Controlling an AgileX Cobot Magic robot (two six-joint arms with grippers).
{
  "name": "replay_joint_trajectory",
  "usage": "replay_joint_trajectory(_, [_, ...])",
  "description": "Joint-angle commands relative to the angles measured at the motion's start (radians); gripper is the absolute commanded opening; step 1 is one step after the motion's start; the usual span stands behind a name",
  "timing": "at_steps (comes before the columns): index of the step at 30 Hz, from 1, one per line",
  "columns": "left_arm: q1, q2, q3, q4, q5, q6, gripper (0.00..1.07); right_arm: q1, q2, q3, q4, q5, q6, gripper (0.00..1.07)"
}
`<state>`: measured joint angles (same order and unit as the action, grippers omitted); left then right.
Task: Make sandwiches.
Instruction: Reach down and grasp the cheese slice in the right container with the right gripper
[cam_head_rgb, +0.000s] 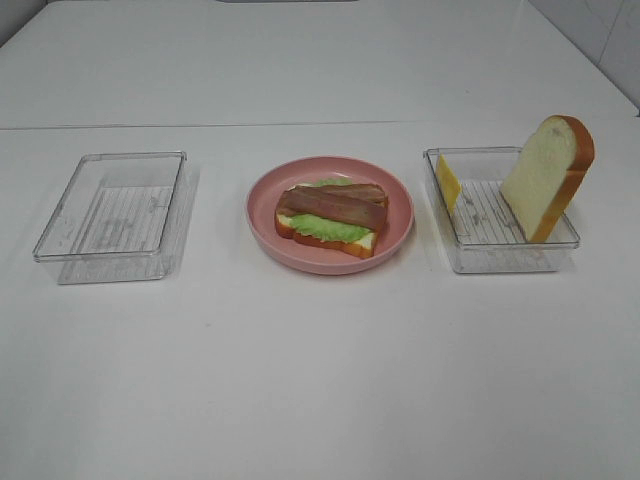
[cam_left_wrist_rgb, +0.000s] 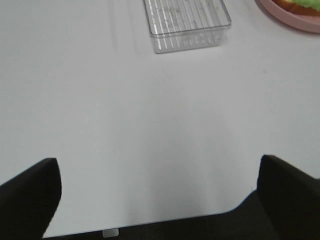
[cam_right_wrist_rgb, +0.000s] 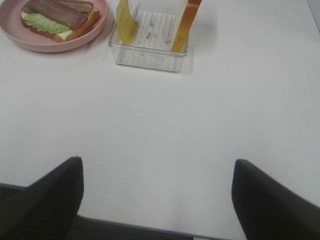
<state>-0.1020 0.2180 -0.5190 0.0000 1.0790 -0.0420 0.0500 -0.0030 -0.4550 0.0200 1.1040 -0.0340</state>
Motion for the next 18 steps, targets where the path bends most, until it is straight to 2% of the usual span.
replay_joint_trajectory(1, [0.053,-0.042,0.002,-0.007,-0.004,0.000,1.02,-0.004,-0.035,0.002,0.006,-0.002,-0.009,0.80])
replay_joint_trajectory(2, [0.102,-0.088,0.002,-0.007,-0.004,0.000,1.02,-0.004,-0.035,0.002,0.006,-0.002,-0.009,0.80])
replay_joint_trajectory(4, [0.121,-0.111,0.002,-0.007,-0.005,0.000,1.02,-0.004,-0.035,0.002,0.006,-0.002,-0.009,0.80])
replay_joint_trajectory(5, [0.165,-0.149,0.002,-0.007,-0.005,0.000,1.02,-0.004,-0.035,0.002,0.006,-0.002,-0.009,0.80])
replay_joint_trajectory(7, [0.193,-0.186,0.002,-0.007,-0.005,0.000,1.02,-0.004,-0.035,0.002,0.006,-0.002,-0.009,0.80])
replay_joint_trajectory(11, [0.196,-0.243,0.002,-0.007,-0.005,0.000,1.02,-0.004,-0.035,0.002,0.006,-0.002,-0.009,0.80])
replay_joint_trajectory(18, [0.196,-0.242,0.002,-0.007,-0.005,0.000,1.02,-0.004,-0.032,0.002,0.006,-0.002,-0.009,0.80])
